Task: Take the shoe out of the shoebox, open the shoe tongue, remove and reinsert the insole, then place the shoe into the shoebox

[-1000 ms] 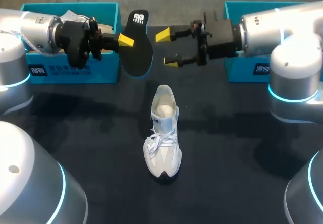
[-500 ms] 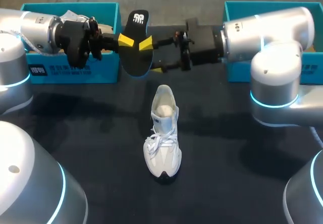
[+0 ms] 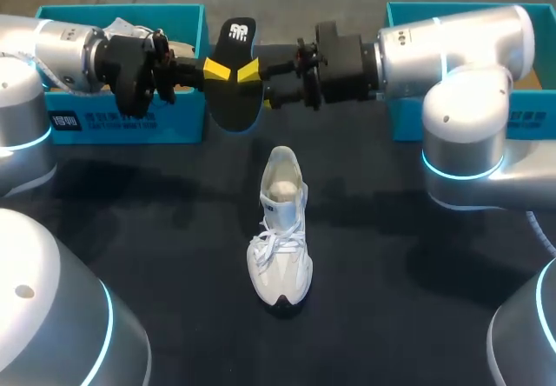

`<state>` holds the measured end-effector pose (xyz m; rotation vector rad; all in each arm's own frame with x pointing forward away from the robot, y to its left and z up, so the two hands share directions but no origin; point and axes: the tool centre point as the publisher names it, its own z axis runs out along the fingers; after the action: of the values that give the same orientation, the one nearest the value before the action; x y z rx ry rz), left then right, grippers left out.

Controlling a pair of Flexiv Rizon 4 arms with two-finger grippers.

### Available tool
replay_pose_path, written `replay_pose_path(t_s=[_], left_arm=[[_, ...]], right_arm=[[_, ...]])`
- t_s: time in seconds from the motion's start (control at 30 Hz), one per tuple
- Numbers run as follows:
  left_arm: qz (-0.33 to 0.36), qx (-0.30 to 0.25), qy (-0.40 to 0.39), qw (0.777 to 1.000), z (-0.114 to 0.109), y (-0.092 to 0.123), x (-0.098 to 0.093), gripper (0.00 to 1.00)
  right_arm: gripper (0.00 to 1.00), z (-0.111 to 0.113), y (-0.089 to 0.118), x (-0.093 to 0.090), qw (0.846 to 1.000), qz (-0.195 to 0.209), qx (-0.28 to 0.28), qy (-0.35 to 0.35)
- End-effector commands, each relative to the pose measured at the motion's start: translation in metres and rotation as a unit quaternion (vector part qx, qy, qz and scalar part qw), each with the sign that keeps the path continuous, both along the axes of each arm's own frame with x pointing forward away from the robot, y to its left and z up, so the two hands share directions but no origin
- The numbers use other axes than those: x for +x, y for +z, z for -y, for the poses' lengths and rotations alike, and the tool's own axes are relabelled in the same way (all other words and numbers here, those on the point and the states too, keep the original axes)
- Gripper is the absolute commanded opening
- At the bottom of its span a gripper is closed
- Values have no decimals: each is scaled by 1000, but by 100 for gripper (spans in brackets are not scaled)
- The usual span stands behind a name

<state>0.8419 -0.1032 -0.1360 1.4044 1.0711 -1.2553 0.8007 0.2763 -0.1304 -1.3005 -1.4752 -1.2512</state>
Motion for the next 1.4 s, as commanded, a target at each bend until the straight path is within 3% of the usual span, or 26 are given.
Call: replay_pose_path(t_s=[0.03,0.37,0.73,0.83,0.87,1.13,1.17,1.37,1.4], left_arm=[[1,-1,0,1000,1,-1,0,0],[1,-1,0,1000,1,-1,0,0],[1,-1,0,1000,1,-1,0,0],[1,-1,0,1000,1,-1,0,0],[1,-1,0,1000,1,-1,0,0],[1,-1,0,1000,1,-1,0,0],[1,-1,0,1000,1,-1,0,0],[1,-1,0,1000,1,-1,0,0],[4,0,2,1000,1,0,0,22]], right_arm=[[47,0,0,3,1000,-5,-3,-1],[35,1,1,10,1000,-9,0,-5],[34,-3,1,10,1000,-12,-5,-4],[27,-4,1,10,1000,-13,-5,-5],[21,-4,1,10,1000,-13,-5,-5],[9,-5,2,11,1000,-14,-3,-3],[0,-5,2,11,1000,-14,-2,-2],[0,-6,2,11,1000,-13,0,1],[0,-6,2,11,1000,-13,0,1]])
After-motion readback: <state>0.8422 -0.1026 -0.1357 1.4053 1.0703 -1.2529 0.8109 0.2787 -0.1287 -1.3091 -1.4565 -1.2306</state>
